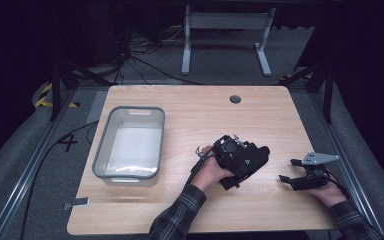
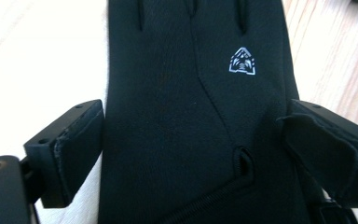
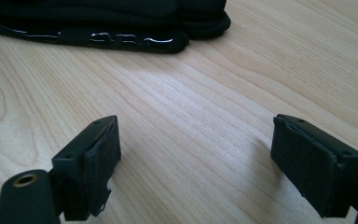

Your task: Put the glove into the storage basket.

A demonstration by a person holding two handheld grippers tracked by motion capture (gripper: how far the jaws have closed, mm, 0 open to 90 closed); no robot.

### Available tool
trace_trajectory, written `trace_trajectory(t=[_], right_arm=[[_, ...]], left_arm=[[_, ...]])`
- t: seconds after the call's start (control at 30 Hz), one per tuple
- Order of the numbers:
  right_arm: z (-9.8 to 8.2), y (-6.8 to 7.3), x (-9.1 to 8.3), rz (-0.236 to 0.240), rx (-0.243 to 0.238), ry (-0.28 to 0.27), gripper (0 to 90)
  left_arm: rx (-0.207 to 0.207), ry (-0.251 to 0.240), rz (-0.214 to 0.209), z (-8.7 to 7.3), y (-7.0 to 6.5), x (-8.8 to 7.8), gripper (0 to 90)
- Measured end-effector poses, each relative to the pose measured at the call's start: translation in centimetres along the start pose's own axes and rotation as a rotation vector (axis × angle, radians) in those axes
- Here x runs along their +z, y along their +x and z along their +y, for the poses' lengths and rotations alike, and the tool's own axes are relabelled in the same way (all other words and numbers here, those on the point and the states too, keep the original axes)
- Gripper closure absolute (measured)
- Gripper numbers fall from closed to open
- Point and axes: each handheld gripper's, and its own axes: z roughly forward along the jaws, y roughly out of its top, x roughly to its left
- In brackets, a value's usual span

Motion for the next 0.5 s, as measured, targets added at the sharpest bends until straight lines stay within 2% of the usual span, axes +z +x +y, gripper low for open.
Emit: trace_trajectory(t=[0.23, 0.43, 0.47, 0.5], right_arm=[[-0.01, 0.01, 0.05, 0.006, -0.001, -0.001, 15.4], [0.00, -0.01, 0.06, 0.008, 0.001, 0.002, 14.9], [0.00, -0.01, 0.06, 0.008, 0.001, 0.002, 14.8], [0.00, -0.01, 0.06, 0.008, 0.001, 0.002, 14.8]], left_arm=[[0.004, 0.006, -0.003, -0.18, -0.07, 0.17, 6.8], [0.021, 0.008, 0.002, -0.15, -0.29, -0.14, 20.1], [0.028, -0.001, -0.002, -0.17, -0.23, -0.21, 20.1], [0.031, -0.003, -0.007, -0.18, -0.21, -0.29, 25.9]])
